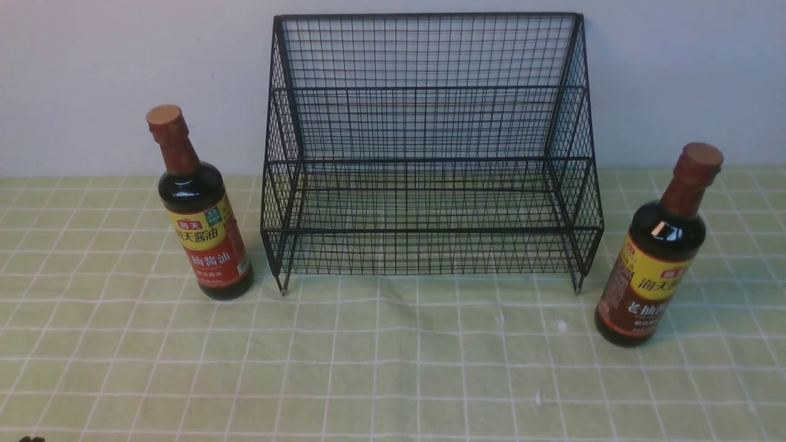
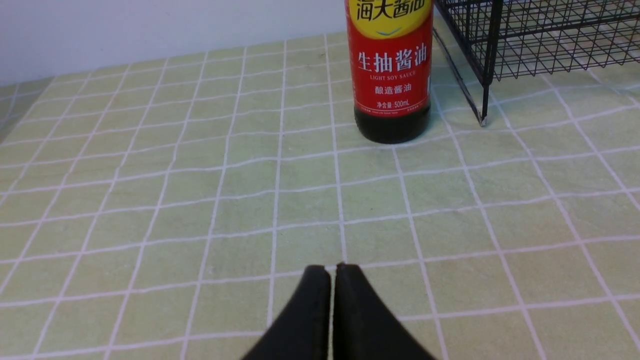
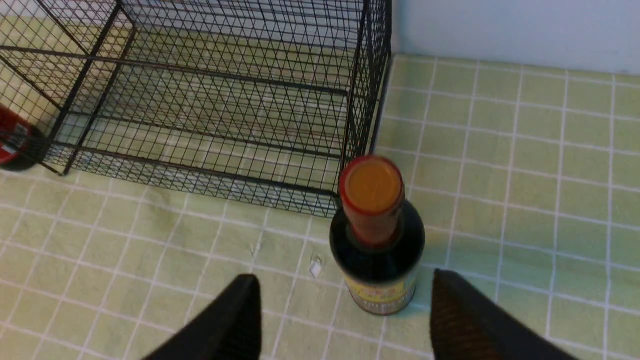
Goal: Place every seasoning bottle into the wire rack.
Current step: Use the right arm to grab the condiment bottle closest to it
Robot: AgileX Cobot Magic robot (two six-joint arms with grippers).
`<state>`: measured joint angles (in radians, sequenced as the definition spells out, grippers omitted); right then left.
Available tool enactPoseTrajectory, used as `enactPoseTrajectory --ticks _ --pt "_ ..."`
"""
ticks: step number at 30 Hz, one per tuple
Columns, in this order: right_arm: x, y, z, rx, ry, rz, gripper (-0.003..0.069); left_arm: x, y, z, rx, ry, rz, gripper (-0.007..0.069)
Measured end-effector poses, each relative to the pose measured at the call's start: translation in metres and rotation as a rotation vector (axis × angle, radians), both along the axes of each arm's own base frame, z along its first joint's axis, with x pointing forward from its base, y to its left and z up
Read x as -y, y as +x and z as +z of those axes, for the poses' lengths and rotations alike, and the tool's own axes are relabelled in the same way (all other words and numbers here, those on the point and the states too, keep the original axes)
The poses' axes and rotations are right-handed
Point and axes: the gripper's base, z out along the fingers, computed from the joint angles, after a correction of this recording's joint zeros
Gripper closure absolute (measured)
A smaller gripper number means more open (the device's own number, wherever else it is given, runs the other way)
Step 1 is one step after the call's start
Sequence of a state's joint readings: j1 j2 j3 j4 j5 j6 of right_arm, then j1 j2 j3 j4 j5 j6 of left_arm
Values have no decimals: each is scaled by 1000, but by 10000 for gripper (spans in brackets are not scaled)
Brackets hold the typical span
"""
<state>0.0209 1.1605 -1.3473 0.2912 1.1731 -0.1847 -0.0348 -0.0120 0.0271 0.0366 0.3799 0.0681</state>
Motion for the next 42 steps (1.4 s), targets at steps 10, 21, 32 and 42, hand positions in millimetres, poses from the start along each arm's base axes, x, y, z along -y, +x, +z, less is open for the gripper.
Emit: enactPoseTrajectory --ticks 10,21,32,42 --pt "-1 80 -62 -147 -18 8 42 0 0 0 0 0 0 631" --pt "-3 102 -88 -195 -25 38 50 0 0 0 0 0 0 631" --pt "-4 109 -100 -239 -18 56 155 0 0 0 0 0 0 631" --pt "-3 109 -99 -231 -48 65 384 0 0 0 0 0 0 631"
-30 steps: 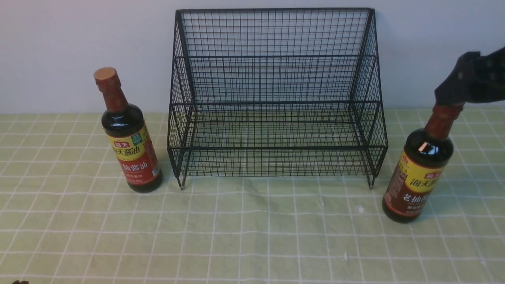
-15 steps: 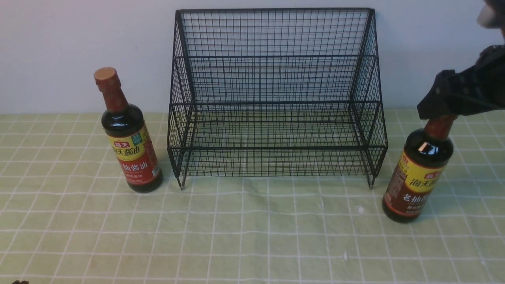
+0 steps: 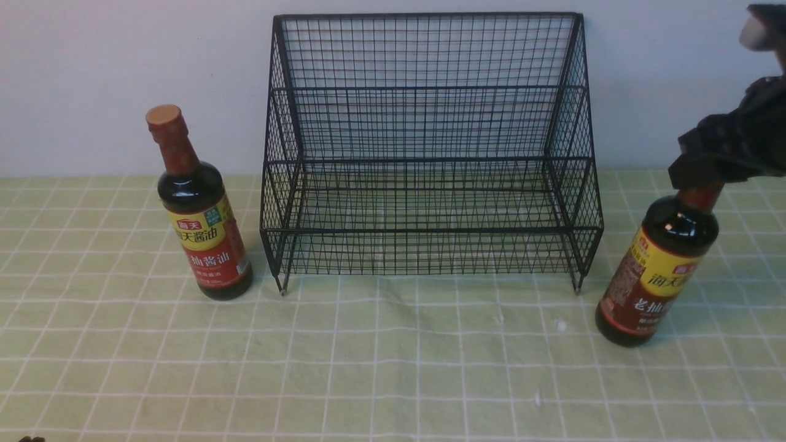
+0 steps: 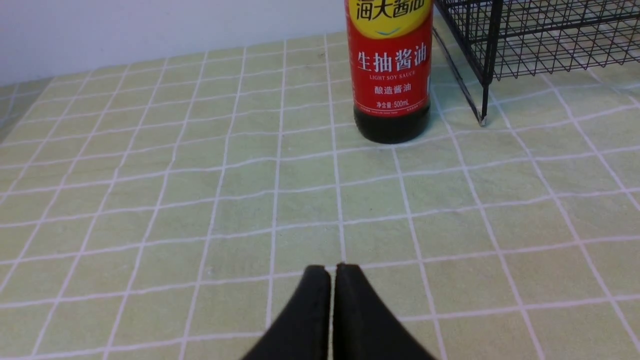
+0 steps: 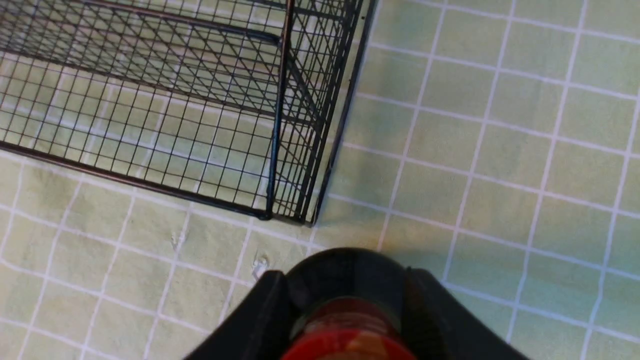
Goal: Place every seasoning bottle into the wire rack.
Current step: Use the right arm to grab the condiment bottle closest to it, then use the right arm to put the condiment bottle back on the shelf
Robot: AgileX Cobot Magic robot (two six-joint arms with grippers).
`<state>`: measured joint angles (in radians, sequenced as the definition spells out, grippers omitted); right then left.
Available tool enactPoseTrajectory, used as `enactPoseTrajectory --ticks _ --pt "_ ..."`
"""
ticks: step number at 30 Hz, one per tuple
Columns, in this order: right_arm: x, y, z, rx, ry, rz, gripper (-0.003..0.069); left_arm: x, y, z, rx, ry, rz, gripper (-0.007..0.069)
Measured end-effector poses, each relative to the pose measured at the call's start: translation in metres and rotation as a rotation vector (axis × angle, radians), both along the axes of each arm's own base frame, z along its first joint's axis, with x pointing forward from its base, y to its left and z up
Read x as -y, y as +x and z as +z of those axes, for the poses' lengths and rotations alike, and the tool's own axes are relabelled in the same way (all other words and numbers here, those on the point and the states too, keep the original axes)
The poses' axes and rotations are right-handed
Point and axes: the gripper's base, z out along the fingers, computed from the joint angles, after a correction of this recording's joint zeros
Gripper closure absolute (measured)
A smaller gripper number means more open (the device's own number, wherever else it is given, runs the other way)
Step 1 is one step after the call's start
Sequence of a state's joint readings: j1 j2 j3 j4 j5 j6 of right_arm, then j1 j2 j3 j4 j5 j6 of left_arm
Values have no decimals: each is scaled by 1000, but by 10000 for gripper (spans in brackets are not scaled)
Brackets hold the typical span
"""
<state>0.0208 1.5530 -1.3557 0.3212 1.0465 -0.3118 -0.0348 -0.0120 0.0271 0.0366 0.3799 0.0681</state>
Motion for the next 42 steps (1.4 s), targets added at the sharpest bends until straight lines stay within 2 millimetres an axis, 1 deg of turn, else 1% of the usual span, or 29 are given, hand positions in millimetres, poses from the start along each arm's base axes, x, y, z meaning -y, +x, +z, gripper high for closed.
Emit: enactPoseTrajectory --ticks 4,7,10,11,13,15,16,20,23,26,28,33,35,36,40,42 --pt "0 -1 4 -9 -2 8 384 0 0 0 0 0 0 631" --pt "-3 -6 13 -22 -3 29 384 0 0 0 0 0 0 631" --pt "-11 -18 42 20 -28 78 384 0 0 0 0 0 0 631" --pt "-13 -21 49 36 -33 85 384 0 0 0 0 0 0 631" --pt "-21 -31 75 107 -50 113 384 0 0 0 0 0 0 631" --pt "-24 -36 87 143 -58 121 384 0 0 0 0 0 0 631" --pt "-29 -42 101 188 -63 135 384 0 0 0 0 0 0 631" --pt "-46 -51 127 280 -58 190 384 0 0 0 0 0 0 631" --pt "-59 -54 141 345 -28 226 384 0 0 0 0 0 0 631" --pt "-65 -50 144 377 -2 231 384 0 0 0 0 0 0 631" --pt "-69 -40 142 401 14 223 384 0 0 0 0 0 0 631" --pt "-74 -12 123 398 1 205 384 0 0 0 0 0 0 631" --pt "-76 -7 119 397 1 202 384 0 0 0 0 0 0 631" --pt "-78 2 113 397 8 197 384 0 0 0 0 0 0 631" --pt "-82 15 104 408 24 185 384 0 0 0 0 0 0 631" --pt "-83 18 104 421 32 180 384 0 0 0 0 0 0 631"
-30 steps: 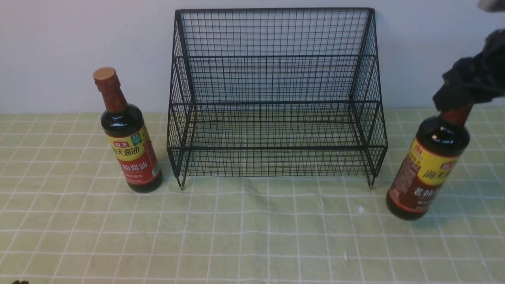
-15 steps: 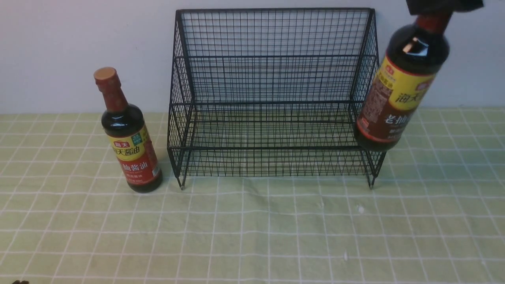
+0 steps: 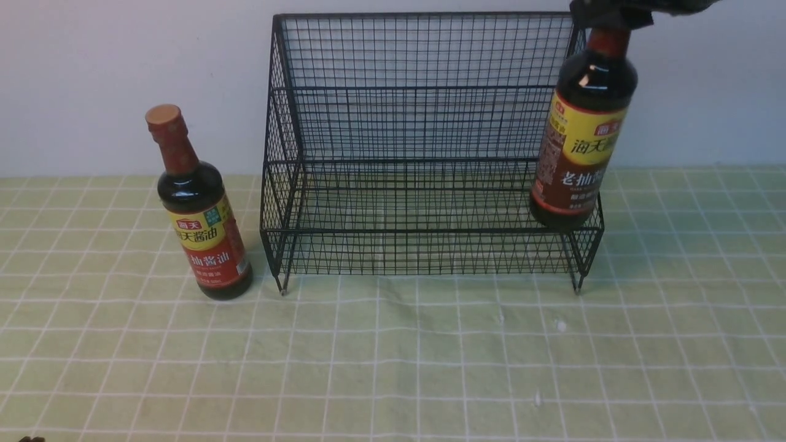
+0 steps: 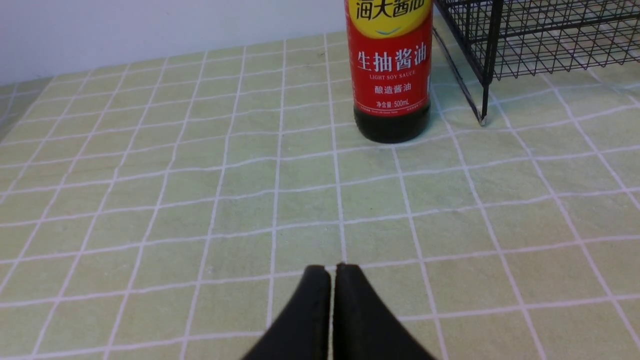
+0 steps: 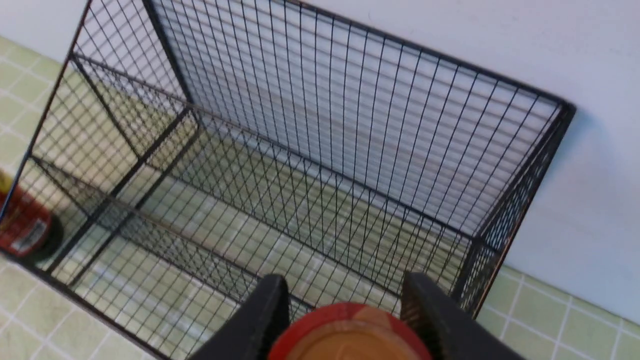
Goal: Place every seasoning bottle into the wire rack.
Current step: Use the right arm to put the condiment bottle back on the shelf
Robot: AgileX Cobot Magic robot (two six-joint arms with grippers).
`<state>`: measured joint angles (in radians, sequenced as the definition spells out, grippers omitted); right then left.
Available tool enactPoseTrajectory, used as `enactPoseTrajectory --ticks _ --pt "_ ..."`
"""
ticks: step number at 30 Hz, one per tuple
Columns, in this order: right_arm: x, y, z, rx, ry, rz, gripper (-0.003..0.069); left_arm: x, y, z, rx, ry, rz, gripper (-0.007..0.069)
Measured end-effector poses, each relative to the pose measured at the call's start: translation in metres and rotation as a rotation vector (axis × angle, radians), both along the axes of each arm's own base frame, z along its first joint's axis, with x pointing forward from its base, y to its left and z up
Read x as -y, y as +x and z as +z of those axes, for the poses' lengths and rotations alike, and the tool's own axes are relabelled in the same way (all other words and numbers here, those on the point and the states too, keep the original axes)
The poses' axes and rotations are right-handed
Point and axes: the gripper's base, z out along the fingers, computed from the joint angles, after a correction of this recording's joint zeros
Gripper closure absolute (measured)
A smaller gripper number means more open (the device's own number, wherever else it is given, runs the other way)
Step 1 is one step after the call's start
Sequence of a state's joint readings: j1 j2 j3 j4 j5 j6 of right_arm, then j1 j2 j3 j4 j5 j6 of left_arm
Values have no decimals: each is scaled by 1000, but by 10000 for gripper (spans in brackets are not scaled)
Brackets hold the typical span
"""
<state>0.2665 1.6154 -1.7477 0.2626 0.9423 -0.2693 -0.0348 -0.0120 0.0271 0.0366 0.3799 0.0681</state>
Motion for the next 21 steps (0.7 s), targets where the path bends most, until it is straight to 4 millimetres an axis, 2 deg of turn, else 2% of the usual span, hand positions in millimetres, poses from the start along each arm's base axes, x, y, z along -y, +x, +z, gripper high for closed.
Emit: enactPoseTrajectory --ticks 8,13,19,21 --pt "-4 12 -10 0 14 -7 384 0 0 0 0 0 0 631" --pt "-7 22 -27 -61 -3 -2 384 0 0 0 0 0 0 631" --pt "-11 38 -65 -209 -62 17 384 0 0 0 0 0 0 631" --pt "-12 41 -67 -208 -59 16 384 0 0 0 0 0 0 631"
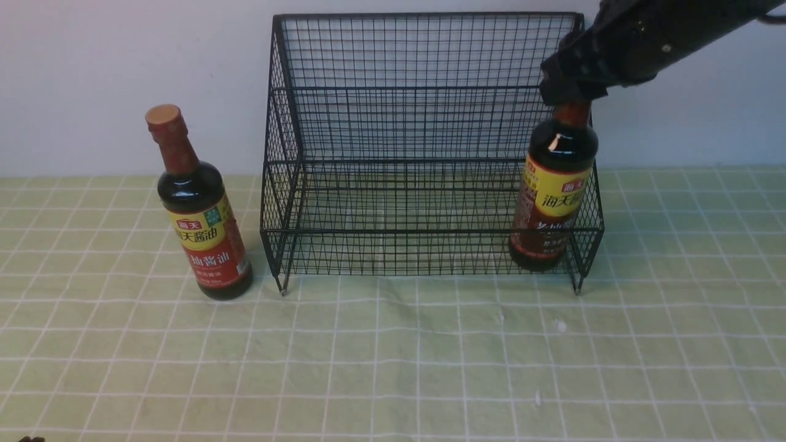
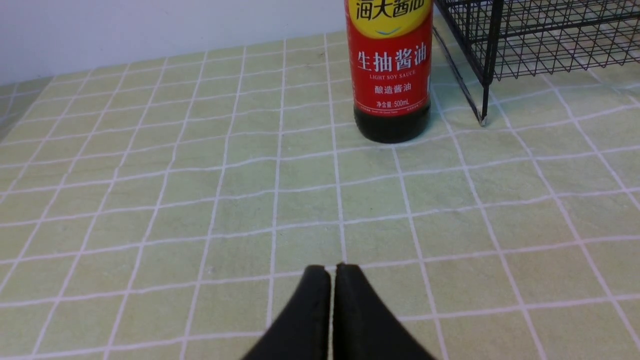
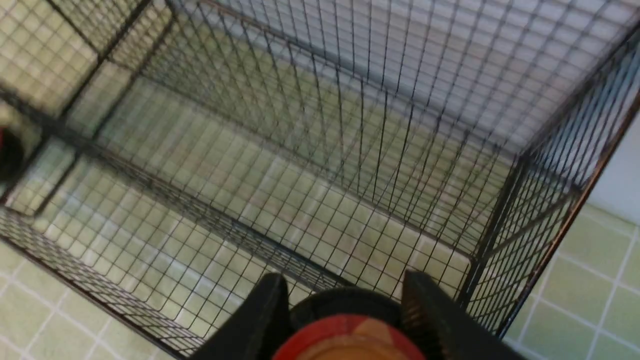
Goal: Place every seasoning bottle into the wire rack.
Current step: Use the right arm to put the condiment bottle back on the shelf, then use the left arm to grab the condiment bottle closest to it
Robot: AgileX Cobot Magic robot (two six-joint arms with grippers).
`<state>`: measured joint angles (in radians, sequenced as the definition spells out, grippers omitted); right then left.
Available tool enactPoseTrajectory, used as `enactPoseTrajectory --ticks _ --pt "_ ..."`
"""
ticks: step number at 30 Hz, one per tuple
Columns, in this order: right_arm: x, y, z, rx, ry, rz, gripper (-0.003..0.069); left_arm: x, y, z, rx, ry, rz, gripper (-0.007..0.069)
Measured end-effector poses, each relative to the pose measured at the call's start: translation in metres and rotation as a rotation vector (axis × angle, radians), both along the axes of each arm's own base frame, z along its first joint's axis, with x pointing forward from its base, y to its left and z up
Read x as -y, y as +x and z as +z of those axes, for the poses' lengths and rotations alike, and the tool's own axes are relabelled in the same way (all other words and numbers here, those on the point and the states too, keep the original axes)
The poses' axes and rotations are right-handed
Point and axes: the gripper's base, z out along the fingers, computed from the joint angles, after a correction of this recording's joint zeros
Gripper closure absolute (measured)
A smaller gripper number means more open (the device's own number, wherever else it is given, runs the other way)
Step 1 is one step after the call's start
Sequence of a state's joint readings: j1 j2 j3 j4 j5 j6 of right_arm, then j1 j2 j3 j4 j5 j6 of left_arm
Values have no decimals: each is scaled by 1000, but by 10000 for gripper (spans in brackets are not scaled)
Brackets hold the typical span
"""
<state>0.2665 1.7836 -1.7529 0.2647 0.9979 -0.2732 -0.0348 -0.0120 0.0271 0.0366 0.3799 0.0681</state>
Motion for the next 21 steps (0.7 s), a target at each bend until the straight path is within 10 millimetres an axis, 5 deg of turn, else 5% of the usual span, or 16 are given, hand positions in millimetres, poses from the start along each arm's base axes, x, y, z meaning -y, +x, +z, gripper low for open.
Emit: enactPoseTrajectory --ticks 4,11,16,21 --pt "0 -1 0 -7 -3 2 379 0 0 0 0 0 0 631" --pt "2 -8 10 -2 12 -6 237 0 0 0 0 0 0 631" --pt "11 -37 54 106 48 -23 171 0 0 0 0 0 0 631" --pt "25 -82 104 231 102 -68 255 0 0 0 0 0 0 631"
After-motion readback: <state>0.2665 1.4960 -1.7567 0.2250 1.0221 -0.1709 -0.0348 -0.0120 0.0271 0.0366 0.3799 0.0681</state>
